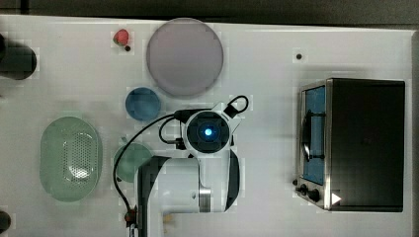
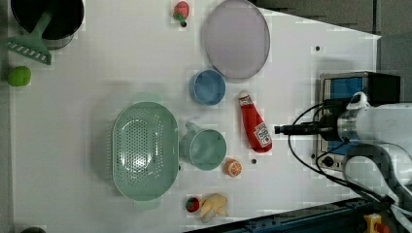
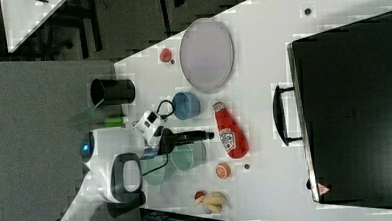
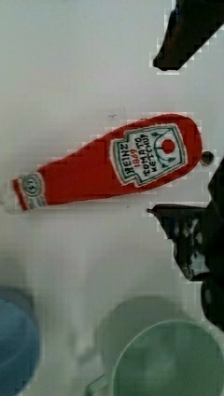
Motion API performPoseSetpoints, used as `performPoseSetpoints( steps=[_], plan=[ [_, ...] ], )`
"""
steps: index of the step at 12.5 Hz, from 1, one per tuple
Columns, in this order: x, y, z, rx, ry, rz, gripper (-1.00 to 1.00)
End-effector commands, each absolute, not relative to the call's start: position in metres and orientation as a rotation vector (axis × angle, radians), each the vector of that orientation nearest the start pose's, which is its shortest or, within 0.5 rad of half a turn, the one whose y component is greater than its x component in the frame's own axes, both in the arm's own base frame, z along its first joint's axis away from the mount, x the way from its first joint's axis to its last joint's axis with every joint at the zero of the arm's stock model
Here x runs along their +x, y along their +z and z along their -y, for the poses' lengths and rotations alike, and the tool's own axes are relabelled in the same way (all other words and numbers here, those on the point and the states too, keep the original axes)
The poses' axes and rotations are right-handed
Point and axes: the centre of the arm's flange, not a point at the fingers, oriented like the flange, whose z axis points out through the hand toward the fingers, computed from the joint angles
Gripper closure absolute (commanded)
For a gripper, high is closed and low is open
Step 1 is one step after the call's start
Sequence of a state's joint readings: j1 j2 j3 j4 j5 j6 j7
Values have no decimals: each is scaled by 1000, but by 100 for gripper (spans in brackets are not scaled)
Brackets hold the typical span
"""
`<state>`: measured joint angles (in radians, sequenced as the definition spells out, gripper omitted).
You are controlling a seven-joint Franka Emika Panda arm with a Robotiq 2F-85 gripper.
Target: Pick Ketchup from the table and place it in strainer.
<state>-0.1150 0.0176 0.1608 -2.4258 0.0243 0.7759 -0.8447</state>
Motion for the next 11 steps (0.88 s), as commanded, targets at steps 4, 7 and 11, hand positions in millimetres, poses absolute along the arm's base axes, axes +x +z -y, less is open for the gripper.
performPoseSetpoints(
  steps=[4, 7, 11],
  plan=[
    [480, 225, -25, -3074, 187, 271, -100],
    [479, 196, -22, -3067, 184, 255, -100],
    [478, 166, -20, -3063, 160, 237, -100]
  ],
)
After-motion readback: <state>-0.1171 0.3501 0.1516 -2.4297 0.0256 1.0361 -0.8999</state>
